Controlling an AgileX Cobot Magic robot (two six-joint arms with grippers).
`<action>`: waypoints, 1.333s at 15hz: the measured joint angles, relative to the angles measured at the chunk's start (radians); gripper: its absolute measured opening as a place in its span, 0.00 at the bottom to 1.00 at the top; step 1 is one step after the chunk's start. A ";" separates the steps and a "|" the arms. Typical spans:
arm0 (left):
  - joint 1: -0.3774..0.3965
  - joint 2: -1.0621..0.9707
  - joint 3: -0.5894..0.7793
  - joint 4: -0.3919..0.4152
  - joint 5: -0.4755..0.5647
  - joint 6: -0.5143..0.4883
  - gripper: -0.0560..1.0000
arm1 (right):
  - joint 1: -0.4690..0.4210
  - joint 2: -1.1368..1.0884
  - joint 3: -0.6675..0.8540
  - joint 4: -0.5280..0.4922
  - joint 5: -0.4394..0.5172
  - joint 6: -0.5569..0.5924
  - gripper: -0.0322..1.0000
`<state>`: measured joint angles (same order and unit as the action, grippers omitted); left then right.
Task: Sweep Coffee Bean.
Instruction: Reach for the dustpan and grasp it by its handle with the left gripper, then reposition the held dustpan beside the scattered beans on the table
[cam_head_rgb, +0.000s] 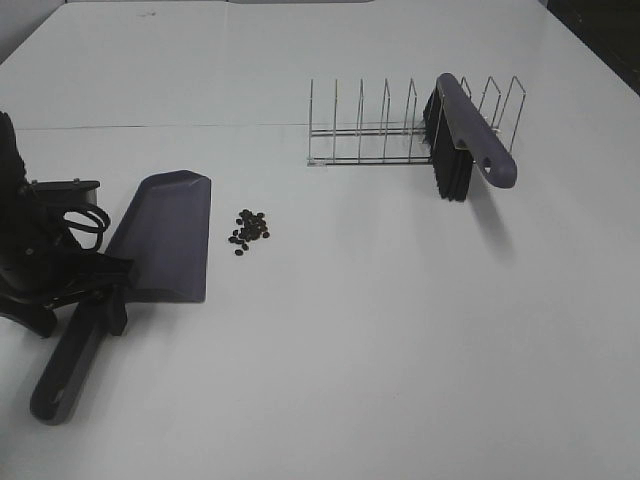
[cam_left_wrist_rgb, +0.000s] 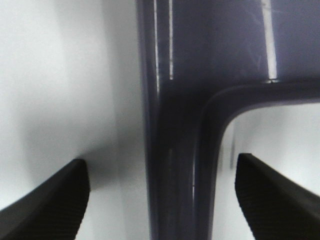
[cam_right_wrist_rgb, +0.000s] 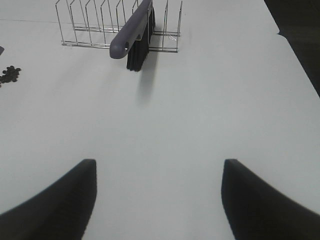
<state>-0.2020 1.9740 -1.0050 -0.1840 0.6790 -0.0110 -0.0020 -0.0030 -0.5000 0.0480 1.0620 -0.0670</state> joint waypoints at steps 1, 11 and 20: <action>0.000 0.003 0.000 0.004 -0.009 0.000 0.53 | 0.000 0.000 0.000 0.000 0.000 0.000 0.63; 0.000 -0.029 0.002 0.001 -0.016 -0.017 0.38 | 0.000 0.000 0.000 0.000 0.000 0.000 0.63; 0.000 -0.072 0.002 0.004 -0.015 -0.026 0.38 | 0.000 0.000 0.000 0.042 0.000 0.003 0.63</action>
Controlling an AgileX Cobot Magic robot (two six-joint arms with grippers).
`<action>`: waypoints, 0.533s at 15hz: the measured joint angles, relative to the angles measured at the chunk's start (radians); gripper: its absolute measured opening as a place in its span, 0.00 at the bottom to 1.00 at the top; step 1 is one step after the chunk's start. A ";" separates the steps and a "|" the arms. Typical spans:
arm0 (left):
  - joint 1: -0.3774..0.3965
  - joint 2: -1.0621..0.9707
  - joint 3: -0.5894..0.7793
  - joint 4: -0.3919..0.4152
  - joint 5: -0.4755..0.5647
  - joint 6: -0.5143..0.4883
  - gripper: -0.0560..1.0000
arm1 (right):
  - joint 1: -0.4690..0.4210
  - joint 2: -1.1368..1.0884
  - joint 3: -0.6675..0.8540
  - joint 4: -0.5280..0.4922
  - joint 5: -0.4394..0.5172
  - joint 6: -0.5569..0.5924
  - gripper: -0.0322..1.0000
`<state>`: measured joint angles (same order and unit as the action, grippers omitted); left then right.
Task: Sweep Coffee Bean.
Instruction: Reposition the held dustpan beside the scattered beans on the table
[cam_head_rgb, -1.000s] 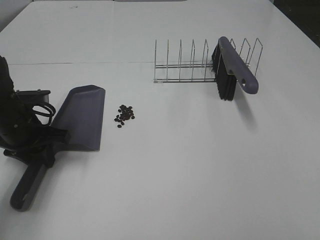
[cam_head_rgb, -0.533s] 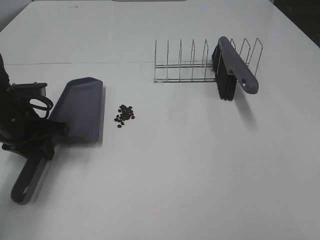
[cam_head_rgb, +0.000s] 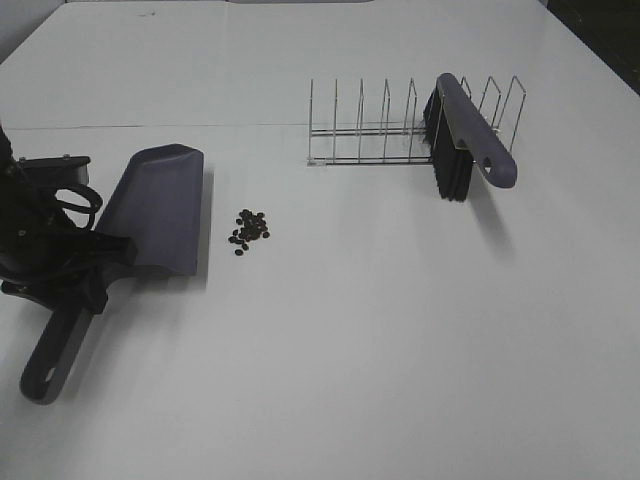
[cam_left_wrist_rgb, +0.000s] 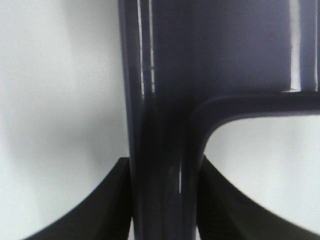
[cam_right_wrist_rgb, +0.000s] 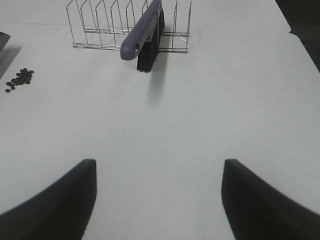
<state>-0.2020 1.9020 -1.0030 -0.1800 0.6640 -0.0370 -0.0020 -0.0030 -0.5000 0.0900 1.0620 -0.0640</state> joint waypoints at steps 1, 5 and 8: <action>0.000 0.000 0.000 0.000 0.000 0.000 0.38 | 0.000 0.000 0.000 0.002 -0.002 0.000 0.63; 0.000 0.000 0.000 0.001 0.000 0.000 0.38 | 0.000 0.100 -0.039 0.034 -0.142 -0.004 0.63; 0.000 0.000 0.000 0.001 -0.001 0.000 0.38 | 0.000 0.458 -0.127 0.201 -0.298 -0.171 0.63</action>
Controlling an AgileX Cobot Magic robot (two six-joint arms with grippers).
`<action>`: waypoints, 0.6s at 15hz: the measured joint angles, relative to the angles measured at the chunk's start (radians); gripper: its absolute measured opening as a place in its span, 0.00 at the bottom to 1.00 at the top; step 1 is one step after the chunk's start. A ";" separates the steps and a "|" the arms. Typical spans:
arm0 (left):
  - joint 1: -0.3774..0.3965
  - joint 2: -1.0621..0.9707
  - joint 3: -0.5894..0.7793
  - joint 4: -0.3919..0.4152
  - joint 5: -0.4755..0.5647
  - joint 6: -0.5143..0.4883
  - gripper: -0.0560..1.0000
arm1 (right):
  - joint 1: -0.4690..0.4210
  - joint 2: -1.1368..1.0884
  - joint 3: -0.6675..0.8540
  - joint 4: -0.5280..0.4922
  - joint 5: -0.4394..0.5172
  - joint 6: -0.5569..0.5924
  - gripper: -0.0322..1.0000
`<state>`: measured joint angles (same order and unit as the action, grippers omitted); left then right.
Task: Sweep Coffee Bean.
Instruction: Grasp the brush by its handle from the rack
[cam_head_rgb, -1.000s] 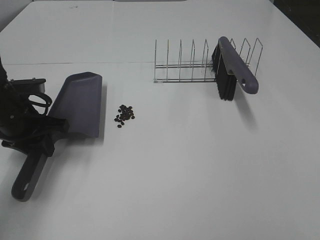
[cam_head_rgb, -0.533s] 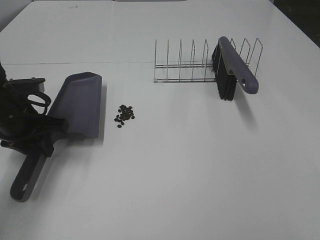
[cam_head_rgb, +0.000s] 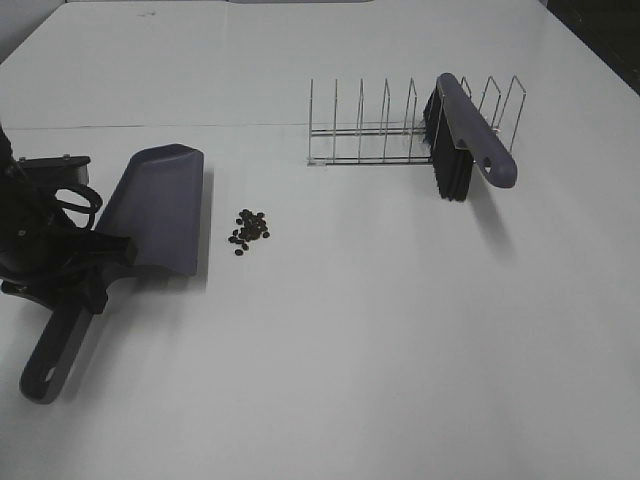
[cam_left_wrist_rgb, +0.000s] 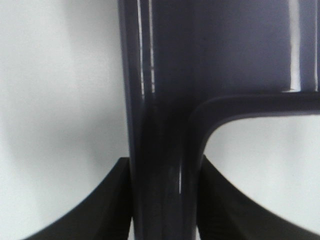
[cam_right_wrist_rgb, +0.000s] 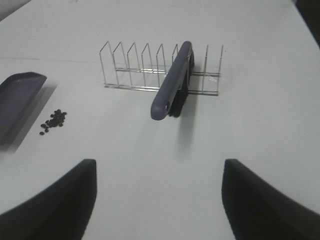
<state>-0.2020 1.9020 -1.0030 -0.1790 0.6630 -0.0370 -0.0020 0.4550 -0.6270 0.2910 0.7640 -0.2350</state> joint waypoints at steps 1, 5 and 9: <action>0.000 0.000 0.000 0.000 0.000 0.000 0.38 | 0.000 0.097 -0.037 0.032 -0.003 -0.057 0.63; 0.000 0.000 0.000 0.000 0.000 0.000 0.38 | 0.000 0.428 -0.232 0.053 -0.014 -0.112 0.63; 0.000 0.000 0.000 0.006 0.000 0.000 0.38 | 0.000 0.745 -0.465 0.058 0.038 -0.059 0.63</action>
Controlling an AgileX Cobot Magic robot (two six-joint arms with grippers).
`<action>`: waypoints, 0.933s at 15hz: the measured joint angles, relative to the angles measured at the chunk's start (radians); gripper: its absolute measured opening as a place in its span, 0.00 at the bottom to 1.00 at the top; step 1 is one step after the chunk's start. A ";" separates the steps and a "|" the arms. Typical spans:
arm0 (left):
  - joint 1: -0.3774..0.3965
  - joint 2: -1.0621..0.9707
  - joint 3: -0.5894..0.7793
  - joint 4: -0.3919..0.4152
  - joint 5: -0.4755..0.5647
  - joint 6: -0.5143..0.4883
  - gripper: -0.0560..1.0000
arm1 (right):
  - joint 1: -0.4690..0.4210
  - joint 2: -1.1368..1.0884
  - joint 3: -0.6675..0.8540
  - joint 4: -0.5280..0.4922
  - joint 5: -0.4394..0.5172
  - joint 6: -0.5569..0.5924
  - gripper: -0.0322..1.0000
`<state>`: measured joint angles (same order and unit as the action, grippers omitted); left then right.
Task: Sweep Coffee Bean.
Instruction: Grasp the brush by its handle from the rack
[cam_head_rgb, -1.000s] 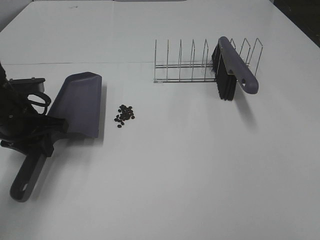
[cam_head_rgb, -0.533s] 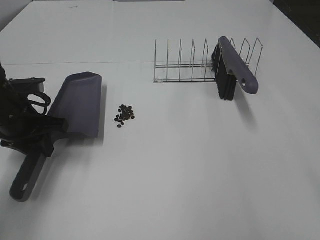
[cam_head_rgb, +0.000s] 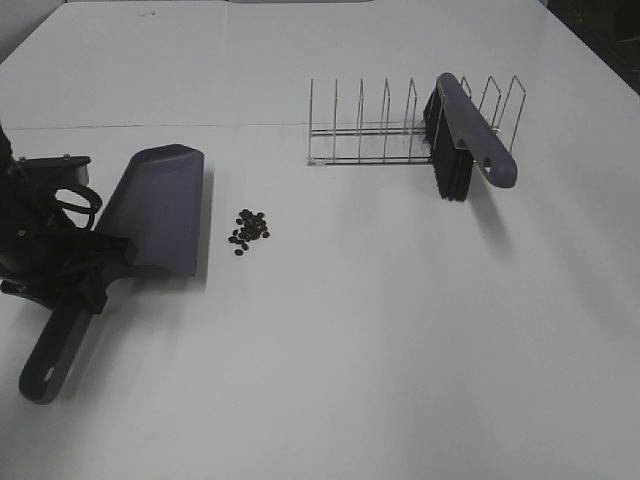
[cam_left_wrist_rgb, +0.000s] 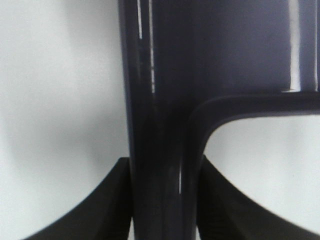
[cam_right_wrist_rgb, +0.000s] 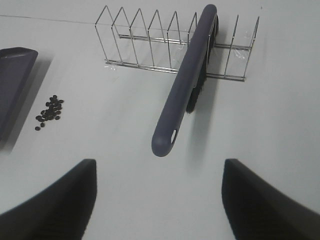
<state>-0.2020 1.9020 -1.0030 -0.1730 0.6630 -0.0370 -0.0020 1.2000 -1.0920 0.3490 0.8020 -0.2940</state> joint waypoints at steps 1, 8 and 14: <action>0.000 0.000 0.000 0.001 0.000 0.000 0.38 | 0.000 0.068 -0.060 0.000 0.023 0.010 0.63; 0.000 0.000 0.000 0.001 -0.003 0.000 0.38 | 0.219 0.503 -0.521 -0.323 0.217 0.324 0.63; 0.000 0.000 0.000 0.001 -0.014 0.000 0.38 | 0.224 0.798 -0.812 -0.323 0.368 0.368 0.63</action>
<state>-0.2020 1.9020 -1.0030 -0.1720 0.6490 -0.0370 0.2220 1.9980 -1.9040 0.0260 1.1700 0.0740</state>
